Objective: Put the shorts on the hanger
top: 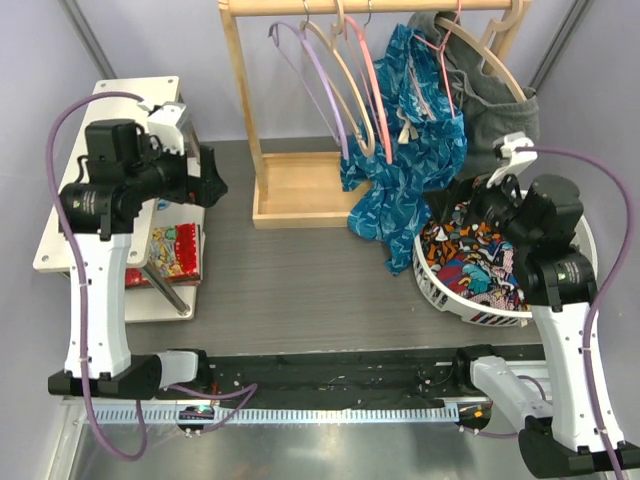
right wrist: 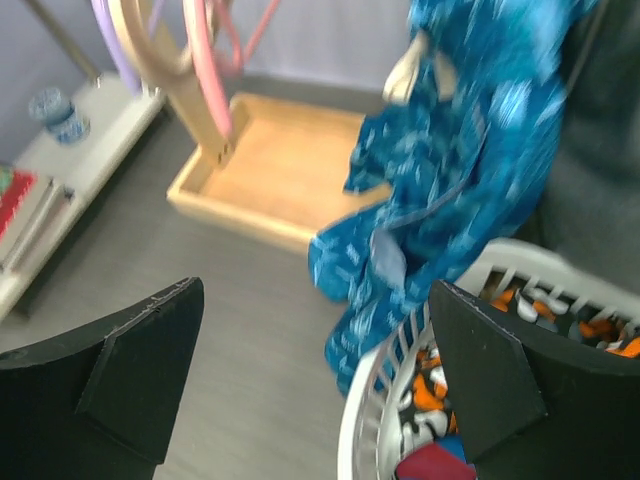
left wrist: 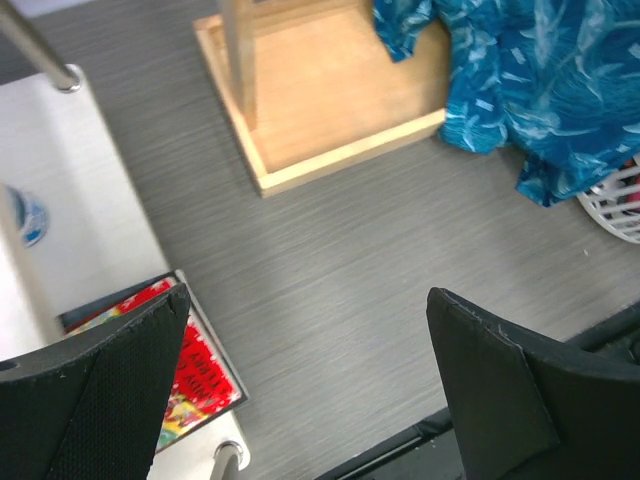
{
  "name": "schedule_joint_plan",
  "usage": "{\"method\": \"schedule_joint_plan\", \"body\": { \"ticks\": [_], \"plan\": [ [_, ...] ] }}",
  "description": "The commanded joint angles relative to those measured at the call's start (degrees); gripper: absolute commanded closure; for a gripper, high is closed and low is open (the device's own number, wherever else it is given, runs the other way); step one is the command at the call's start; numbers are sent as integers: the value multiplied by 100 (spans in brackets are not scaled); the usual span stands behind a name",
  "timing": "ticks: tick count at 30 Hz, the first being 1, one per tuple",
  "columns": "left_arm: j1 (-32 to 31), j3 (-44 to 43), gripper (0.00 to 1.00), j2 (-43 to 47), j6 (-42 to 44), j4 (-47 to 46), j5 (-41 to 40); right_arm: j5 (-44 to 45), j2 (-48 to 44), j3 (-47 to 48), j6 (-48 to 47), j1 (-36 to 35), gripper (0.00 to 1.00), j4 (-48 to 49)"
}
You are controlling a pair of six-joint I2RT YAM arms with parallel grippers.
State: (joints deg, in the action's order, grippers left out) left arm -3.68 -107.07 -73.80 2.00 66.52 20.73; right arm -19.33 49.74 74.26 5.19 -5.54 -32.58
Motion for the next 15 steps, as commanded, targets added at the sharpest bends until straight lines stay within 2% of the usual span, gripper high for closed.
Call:
{"method": "schedule_joint_plan", "body": {
  "ticks": [1, 11, 15],
  "plan": [
    [323, 194, 0, 568, 187, 230, -69, -484, -446, -603, -466, 9, 0, -328],
    [711, 1363, 0, 1473, 248, 63, -78, -818, -1036, -1379, -501, 9, 0, -618],
    [772, 1443, 0, 1579, 204, -34, -34, -827, -1168, -1484, -493, 9, 0, -645]
  ]
}}
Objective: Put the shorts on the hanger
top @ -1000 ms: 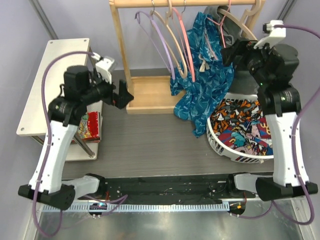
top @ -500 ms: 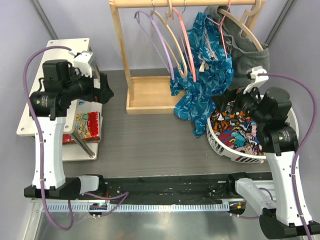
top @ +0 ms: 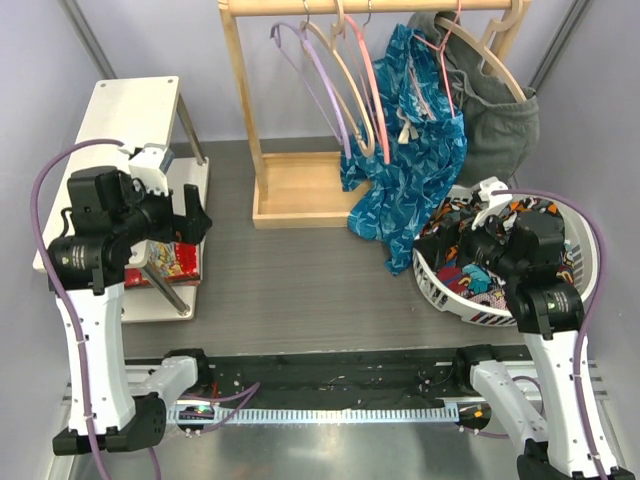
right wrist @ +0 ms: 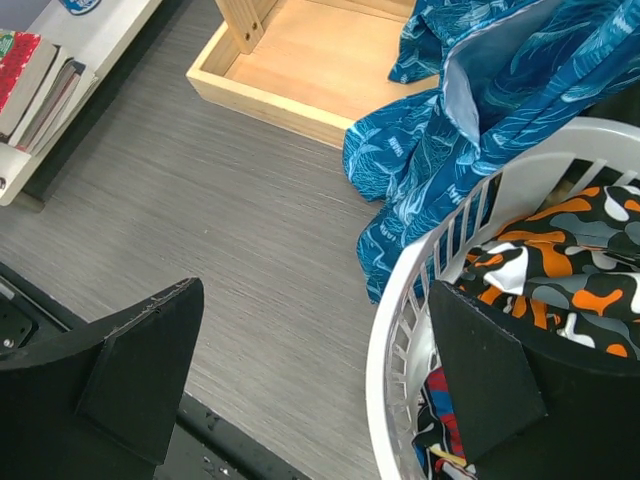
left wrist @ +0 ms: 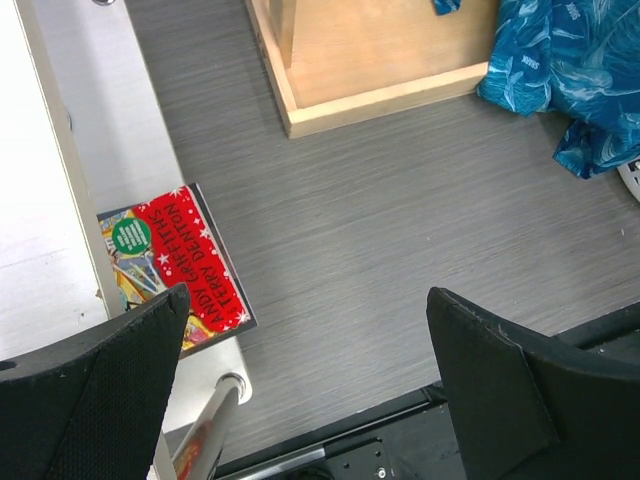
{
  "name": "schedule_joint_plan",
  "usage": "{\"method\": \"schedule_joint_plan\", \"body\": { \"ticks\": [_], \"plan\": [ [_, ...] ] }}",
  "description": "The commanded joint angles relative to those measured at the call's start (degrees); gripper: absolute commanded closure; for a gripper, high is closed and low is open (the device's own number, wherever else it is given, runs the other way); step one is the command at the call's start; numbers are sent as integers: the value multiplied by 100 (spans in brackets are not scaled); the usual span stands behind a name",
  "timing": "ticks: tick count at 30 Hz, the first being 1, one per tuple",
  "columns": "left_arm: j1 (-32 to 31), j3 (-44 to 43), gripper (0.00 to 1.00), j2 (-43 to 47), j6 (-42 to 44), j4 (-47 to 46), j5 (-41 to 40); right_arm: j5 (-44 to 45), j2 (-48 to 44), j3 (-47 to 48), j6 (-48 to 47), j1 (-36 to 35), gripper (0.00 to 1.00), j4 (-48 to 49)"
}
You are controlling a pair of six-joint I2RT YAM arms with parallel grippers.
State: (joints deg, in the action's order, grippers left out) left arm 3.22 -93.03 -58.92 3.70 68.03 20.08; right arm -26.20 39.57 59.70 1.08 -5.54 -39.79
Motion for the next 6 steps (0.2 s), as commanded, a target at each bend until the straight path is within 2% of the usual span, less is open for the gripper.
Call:
{"method": "schedule_joint_plan", "body": {
  "ticks": [1, 6],
  "plan": [
    [82, 40, 0, 91, 43, -194, 49, -149, -195, -64, -82, 35, 0, 68],
    [108, -83, 0, -23, -54, -185, 75, -193, -275, -55, -82, 141, 0, -2]
  ]
}}
